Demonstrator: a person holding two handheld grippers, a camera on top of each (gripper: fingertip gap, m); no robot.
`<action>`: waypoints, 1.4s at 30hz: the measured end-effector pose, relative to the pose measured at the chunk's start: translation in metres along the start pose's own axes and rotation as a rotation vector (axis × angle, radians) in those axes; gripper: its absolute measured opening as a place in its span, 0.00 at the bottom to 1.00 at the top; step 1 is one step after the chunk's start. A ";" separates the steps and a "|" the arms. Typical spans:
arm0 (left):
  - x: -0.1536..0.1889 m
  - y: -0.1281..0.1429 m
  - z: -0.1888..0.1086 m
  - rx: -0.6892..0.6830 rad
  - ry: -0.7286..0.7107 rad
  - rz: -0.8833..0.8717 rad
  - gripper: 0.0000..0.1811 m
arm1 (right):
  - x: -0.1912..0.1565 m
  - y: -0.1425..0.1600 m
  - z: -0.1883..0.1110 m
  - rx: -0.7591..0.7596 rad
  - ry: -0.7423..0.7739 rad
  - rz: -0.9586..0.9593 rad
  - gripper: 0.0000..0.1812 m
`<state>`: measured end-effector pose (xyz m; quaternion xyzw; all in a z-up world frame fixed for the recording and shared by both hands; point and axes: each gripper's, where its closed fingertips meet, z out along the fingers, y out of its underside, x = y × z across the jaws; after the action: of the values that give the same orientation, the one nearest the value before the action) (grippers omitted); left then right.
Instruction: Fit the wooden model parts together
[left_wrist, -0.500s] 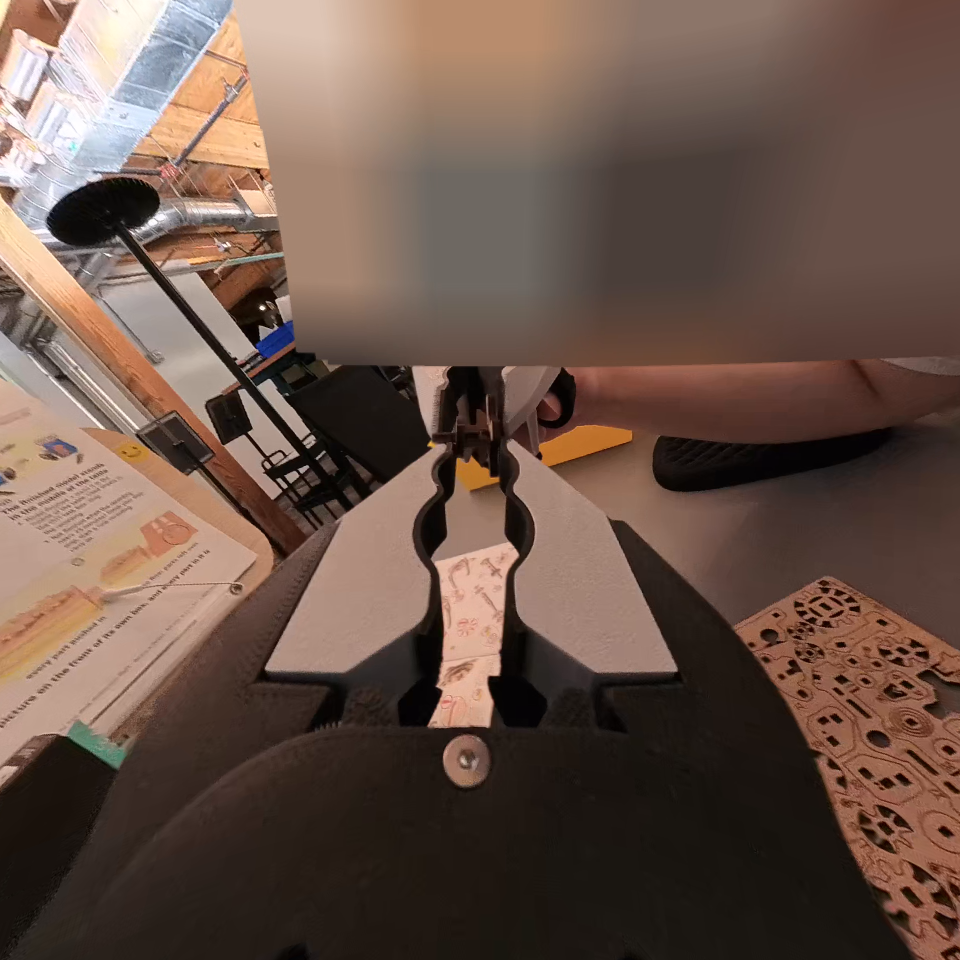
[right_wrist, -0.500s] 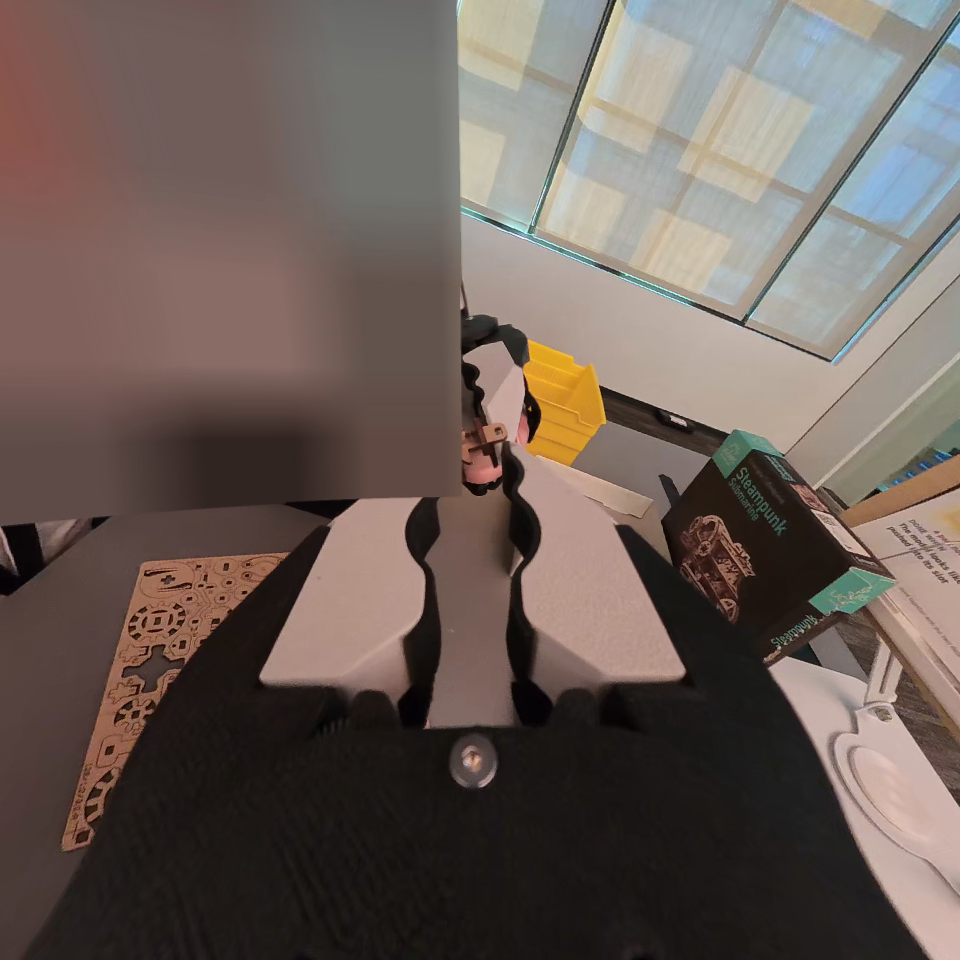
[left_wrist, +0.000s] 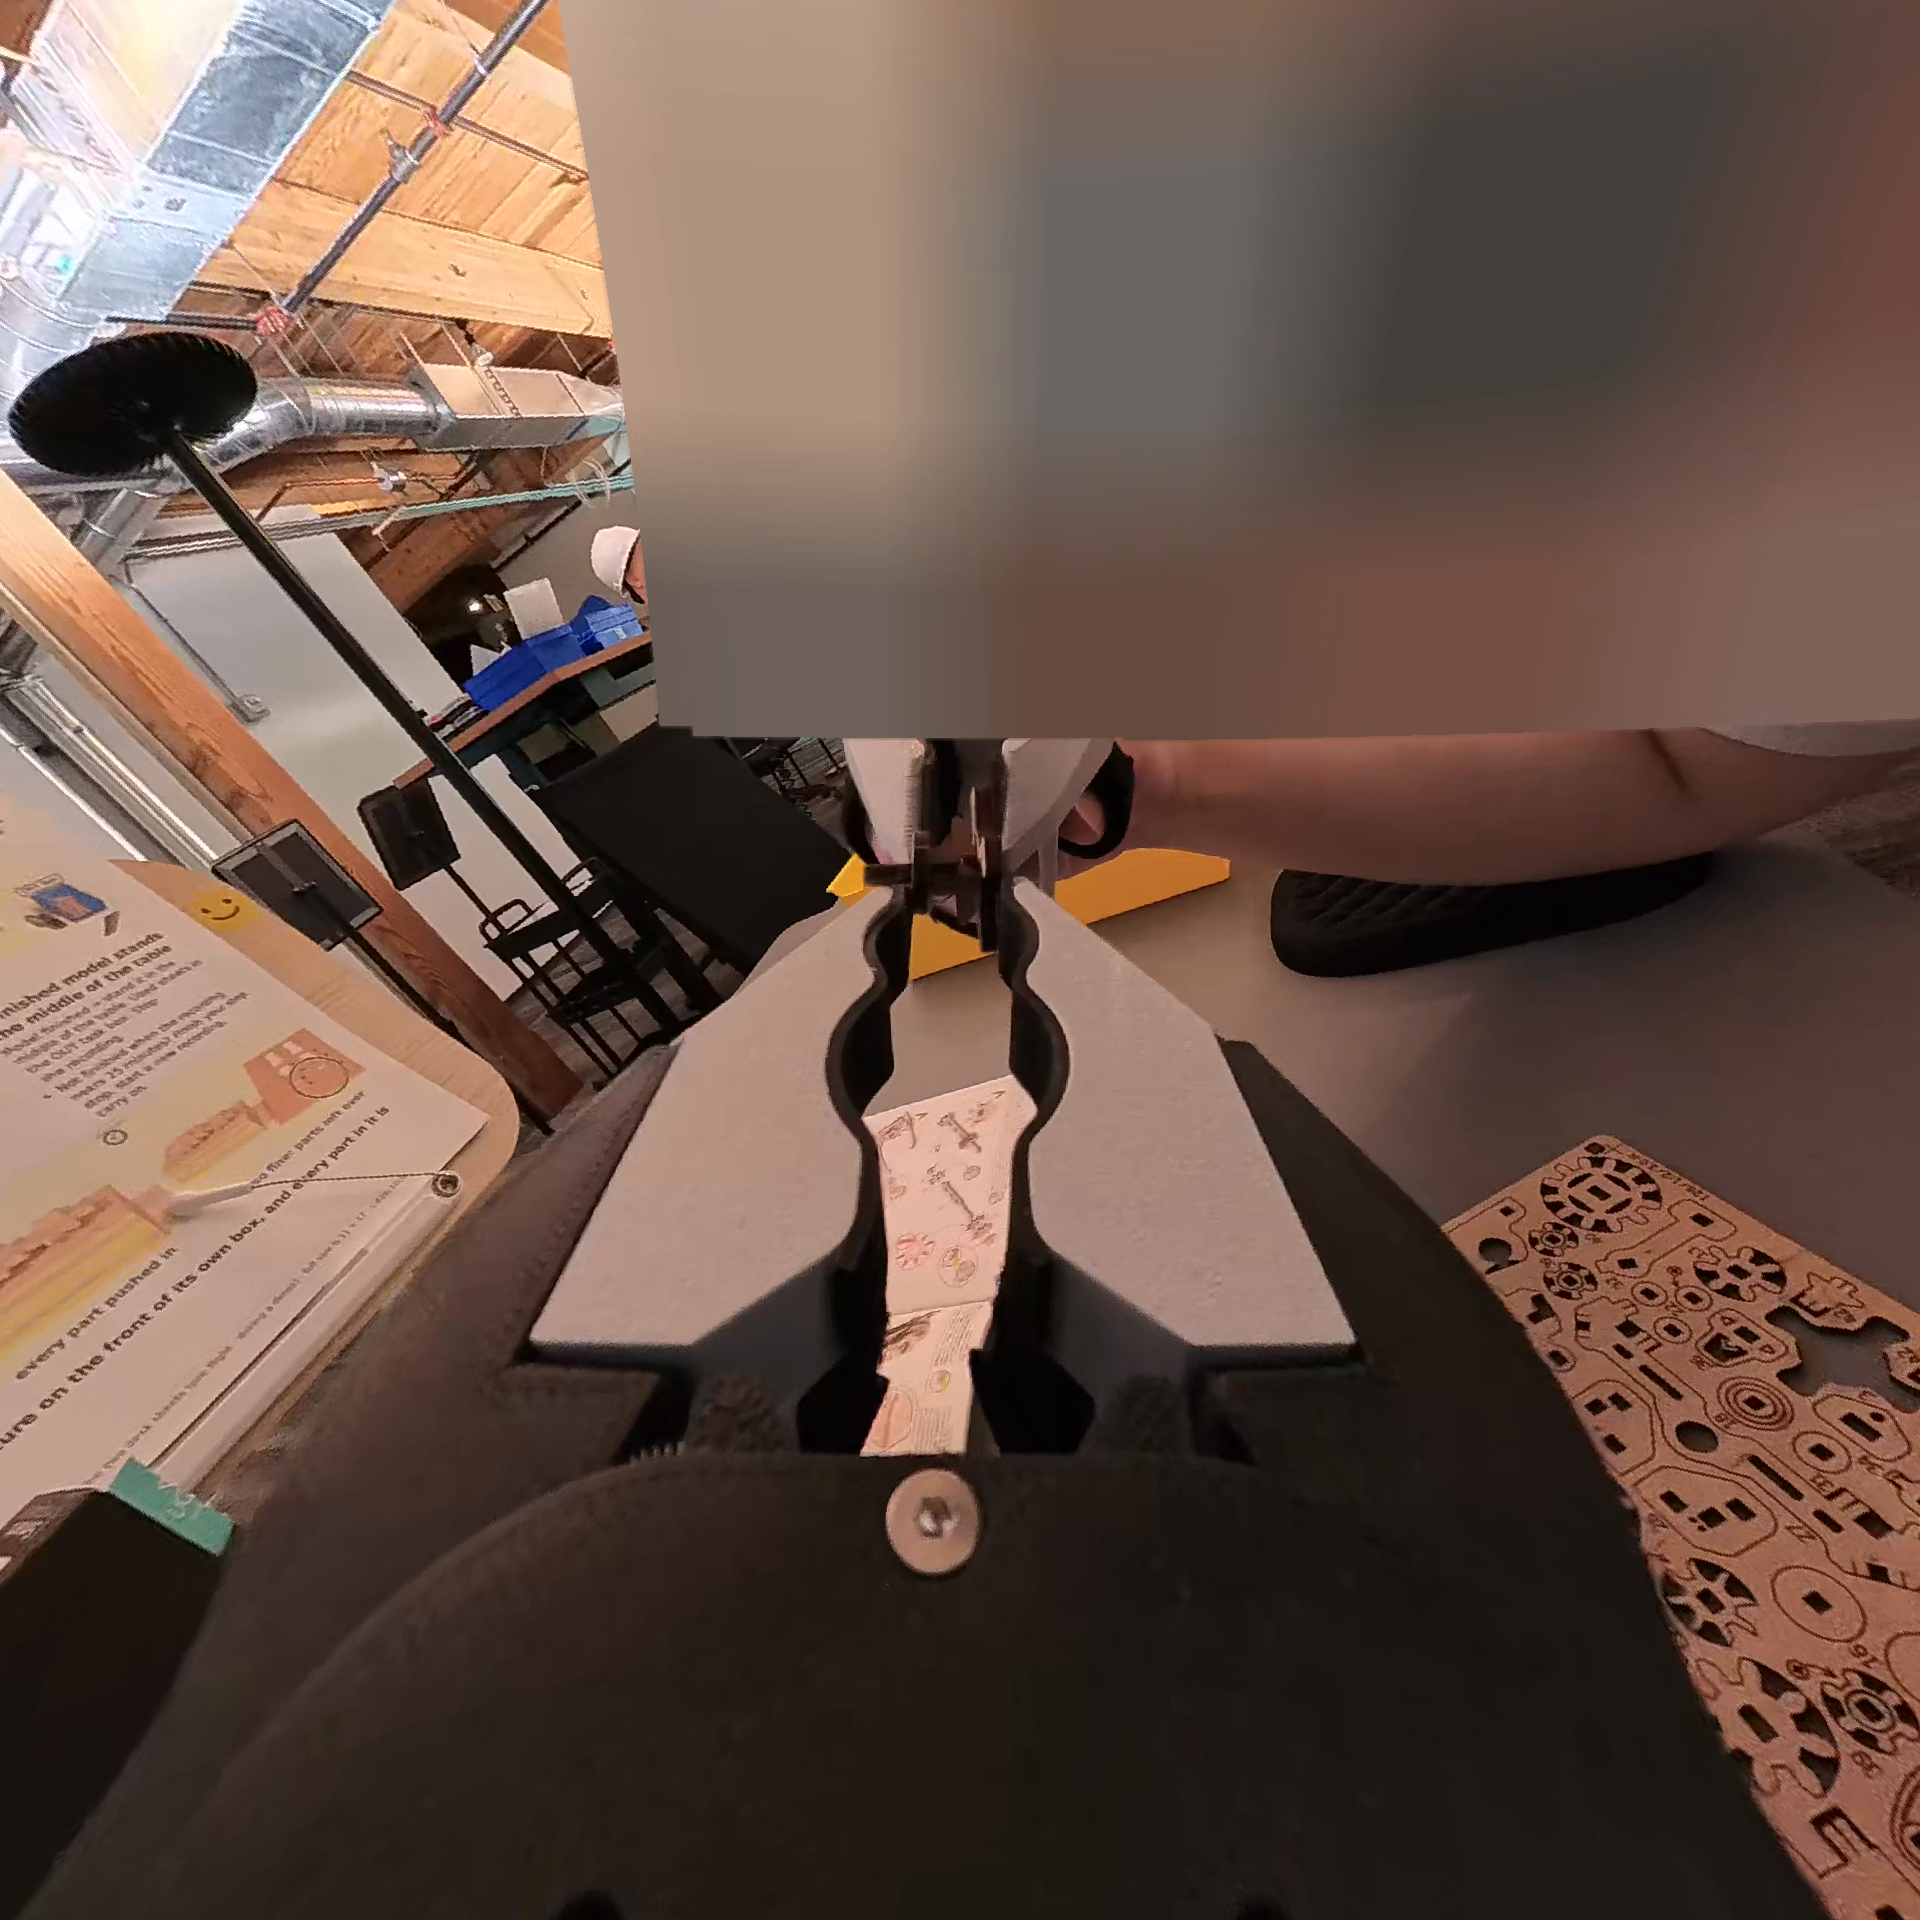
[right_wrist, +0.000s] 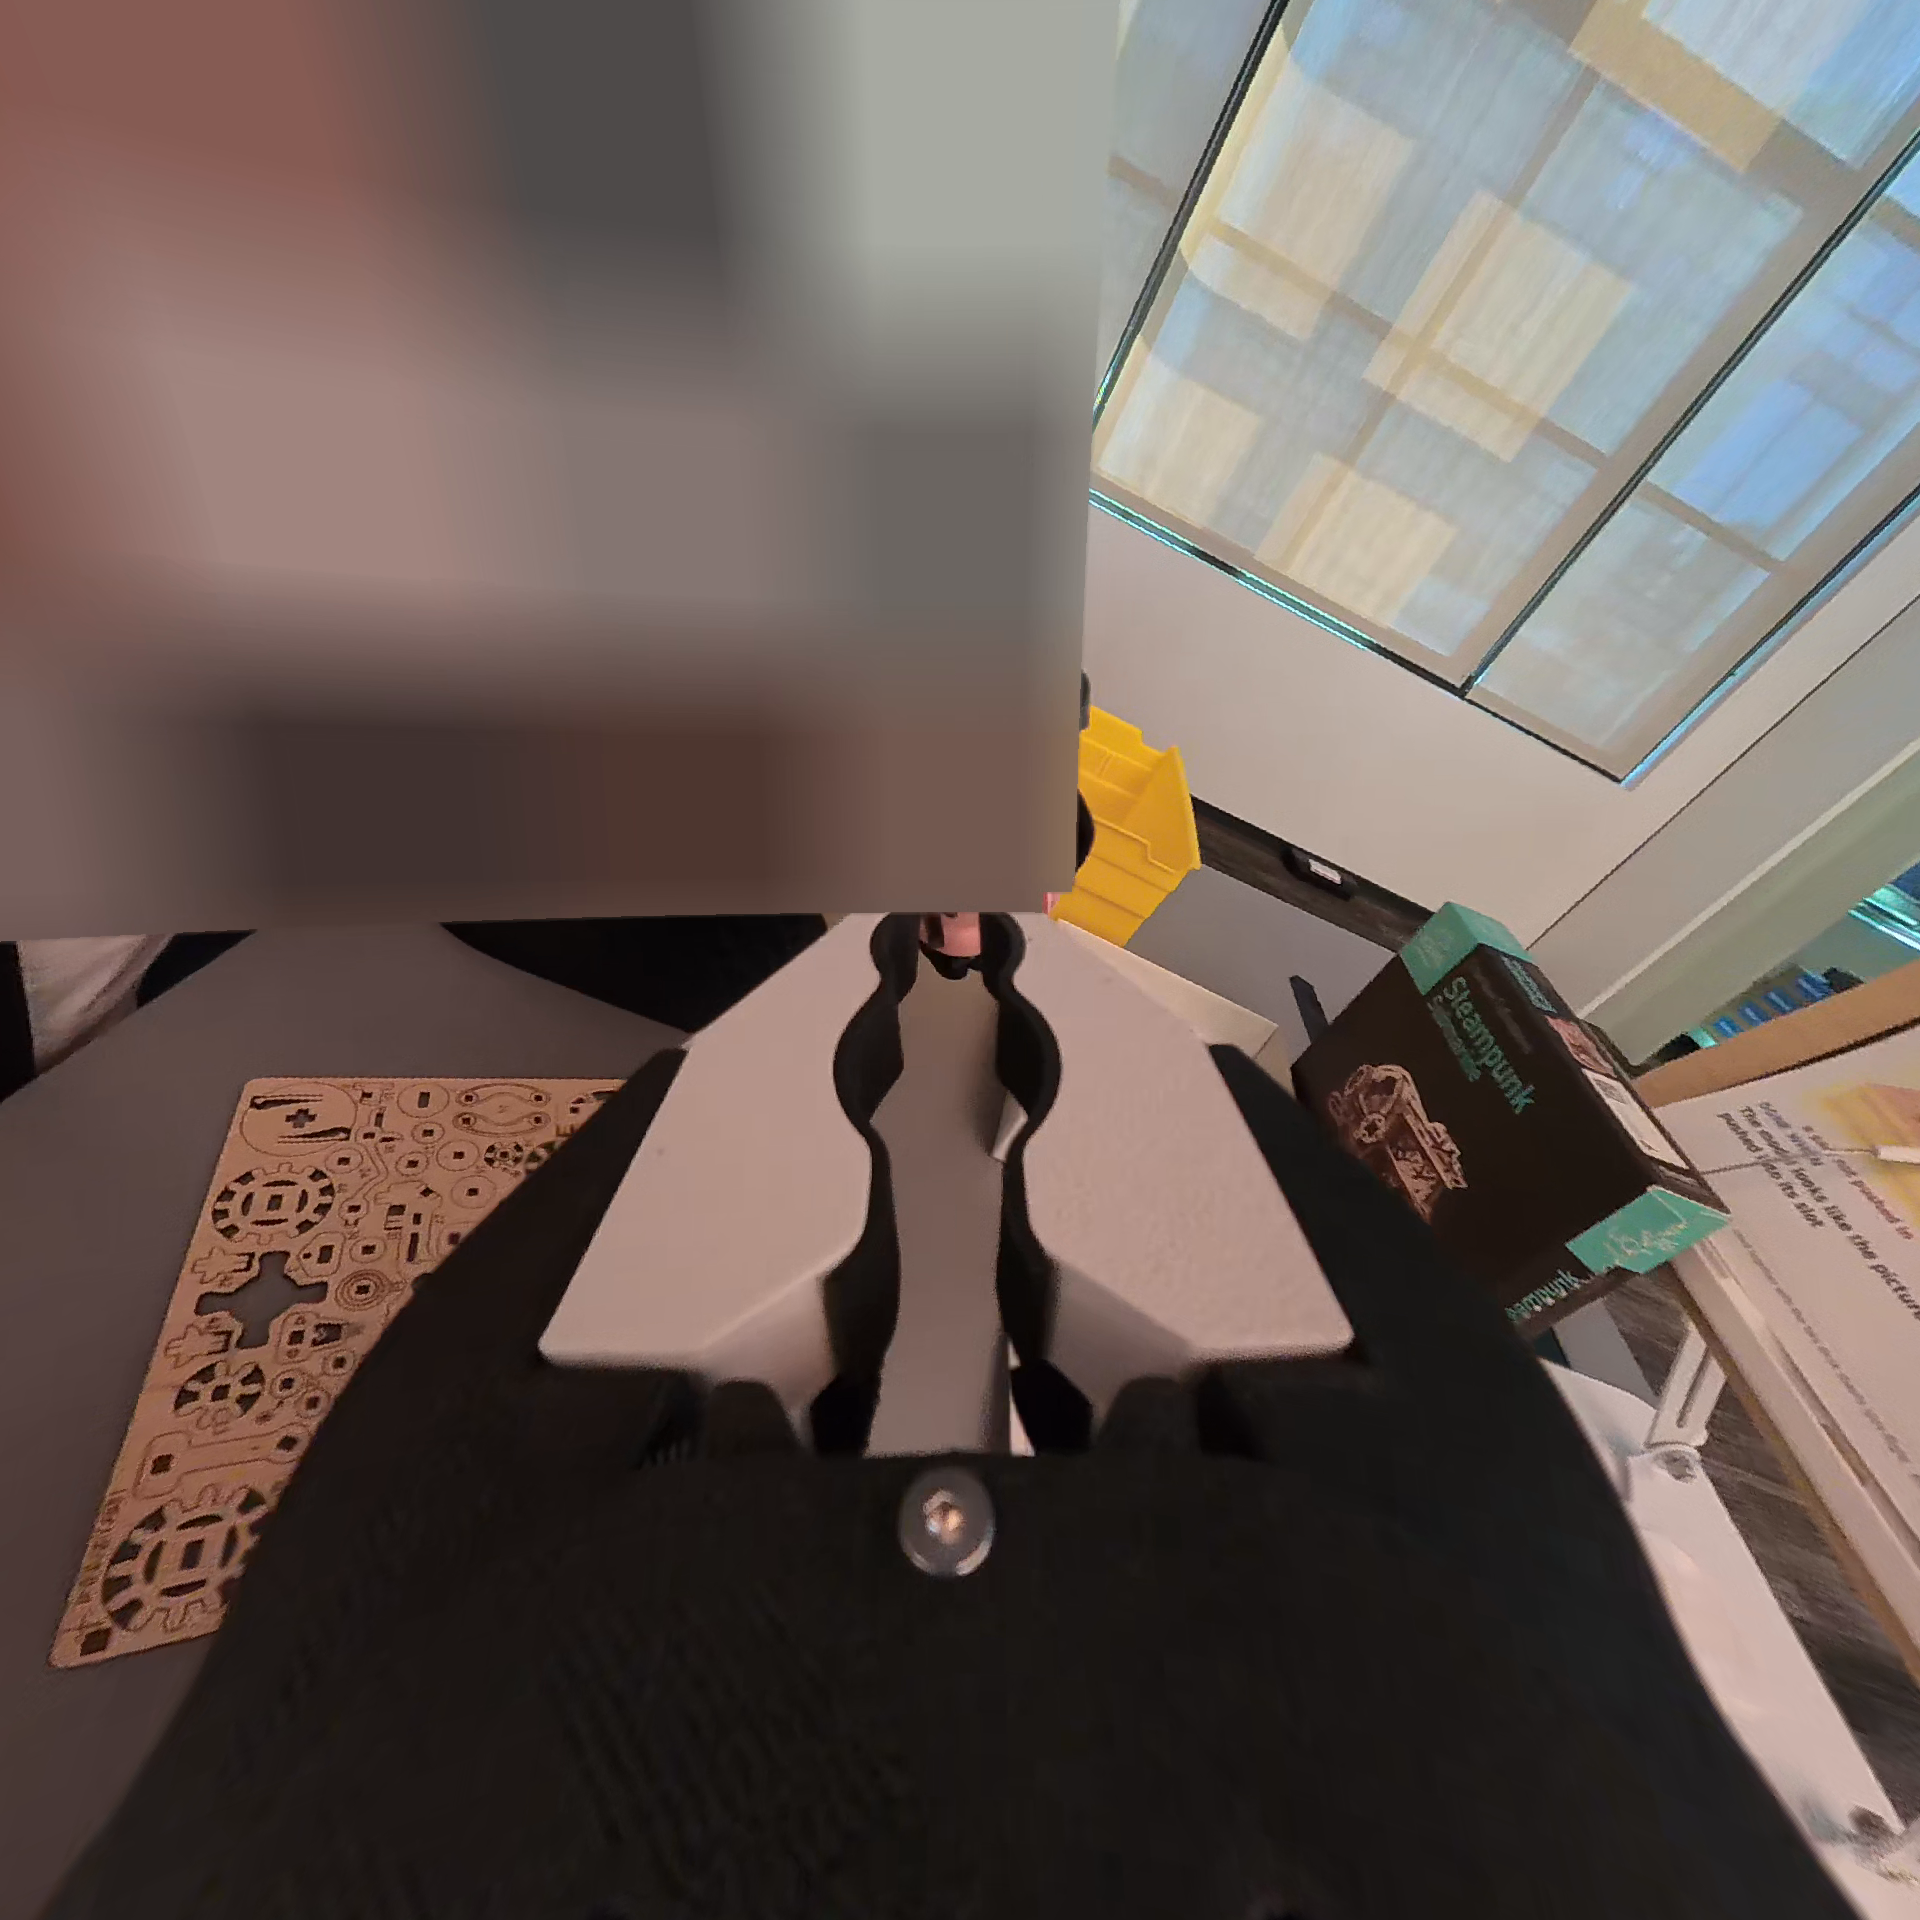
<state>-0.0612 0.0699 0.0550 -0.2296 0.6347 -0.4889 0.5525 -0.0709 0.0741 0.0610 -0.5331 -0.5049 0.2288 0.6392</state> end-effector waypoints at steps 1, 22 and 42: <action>0.000 0.000 0.000 -0.005 0.000 0.008 0.08 | 0.002 0.000 0.000 -0.008 0.016 -0.006 0.07; -0.002 -0.009 -0.005 -0.015 -0.015 0.073 0.08 | 0.000 -0.012 0.010 -0.009 0.051 0.001 0.10; -0.001 -0.010 -0.007 -0.024 -0.006 0.088 0.08 | 0.000 -0.015 0.012 -0.027 0.101 -0.126 0.09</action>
<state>-0.0695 0.0695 0.0636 -0.2096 0.6484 -0.4556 0.5727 -0.0852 0.0741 0.0736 -0.5195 -0.5077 0.1541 0.6698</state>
